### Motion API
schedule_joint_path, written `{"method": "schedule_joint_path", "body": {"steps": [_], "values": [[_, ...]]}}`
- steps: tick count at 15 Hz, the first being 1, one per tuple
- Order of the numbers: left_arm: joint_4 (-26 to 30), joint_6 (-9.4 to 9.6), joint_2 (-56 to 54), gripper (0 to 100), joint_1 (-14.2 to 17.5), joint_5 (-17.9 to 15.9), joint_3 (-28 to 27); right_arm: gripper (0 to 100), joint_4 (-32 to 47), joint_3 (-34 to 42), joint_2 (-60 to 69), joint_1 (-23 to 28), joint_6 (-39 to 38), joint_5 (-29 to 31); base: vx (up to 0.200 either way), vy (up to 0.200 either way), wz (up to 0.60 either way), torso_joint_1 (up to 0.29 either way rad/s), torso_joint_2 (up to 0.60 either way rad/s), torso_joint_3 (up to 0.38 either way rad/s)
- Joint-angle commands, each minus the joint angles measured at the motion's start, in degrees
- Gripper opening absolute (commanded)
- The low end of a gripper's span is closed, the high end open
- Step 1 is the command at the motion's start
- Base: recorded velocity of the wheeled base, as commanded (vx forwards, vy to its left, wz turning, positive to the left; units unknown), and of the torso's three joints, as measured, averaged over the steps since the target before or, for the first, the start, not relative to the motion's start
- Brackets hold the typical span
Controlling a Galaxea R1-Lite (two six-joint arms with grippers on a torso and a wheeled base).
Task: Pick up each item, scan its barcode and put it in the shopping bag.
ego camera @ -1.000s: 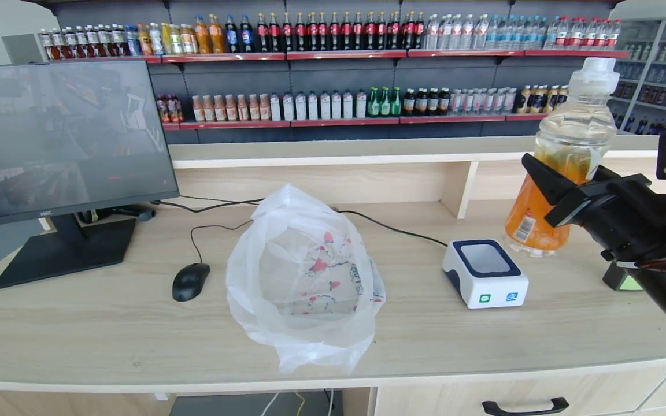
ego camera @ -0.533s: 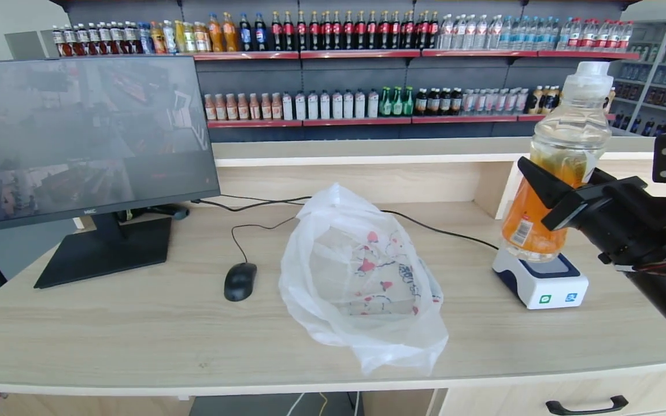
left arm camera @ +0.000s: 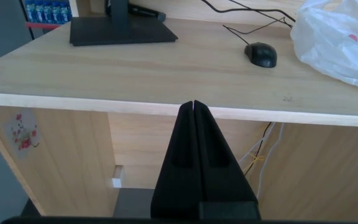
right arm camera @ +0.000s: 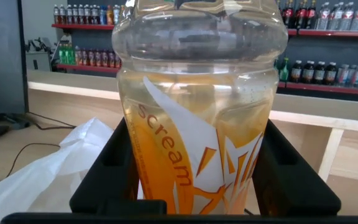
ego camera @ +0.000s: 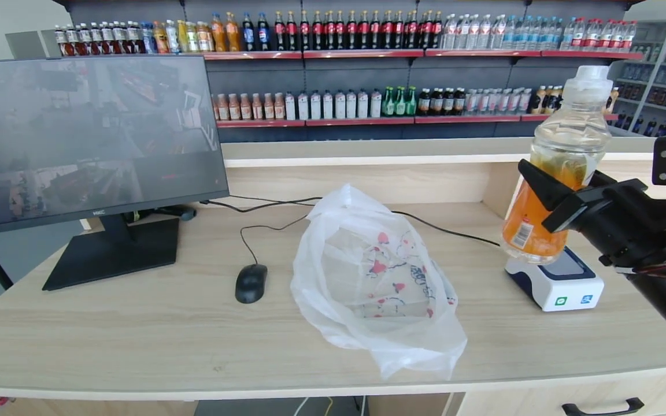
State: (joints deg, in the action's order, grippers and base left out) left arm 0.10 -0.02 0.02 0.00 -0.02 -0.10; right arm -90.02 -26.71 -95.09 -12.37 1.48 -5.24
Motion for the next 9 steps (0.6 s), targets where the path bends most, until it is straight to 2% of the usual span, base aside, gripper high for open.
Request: {"method": "schedule_joint_path", "body": {"steps": [1,6,9], "values": [[0.0,0.02,0.0,0,0.0,0.0,0.0,0,0.0,0.1,-0.2,-0.1,0.0,0.0,0.0,0.0,0.0,0.0,0.0,0.0],[0.0,-0.06,0.0,0,0.0,0.0,0.0,0,0.0,0.0,0.1,-0.2,0.0,0.0,0.0,0.0,0.0,0.0,0.0,0.0],[0.0,-0.06,0.0,0,0.0,0.0,0.0,0,0.0,-0.3,0.0,-0.2,0.0,0.0,0.0,0.0,0.6,0.004,0.0,0.001]]}}
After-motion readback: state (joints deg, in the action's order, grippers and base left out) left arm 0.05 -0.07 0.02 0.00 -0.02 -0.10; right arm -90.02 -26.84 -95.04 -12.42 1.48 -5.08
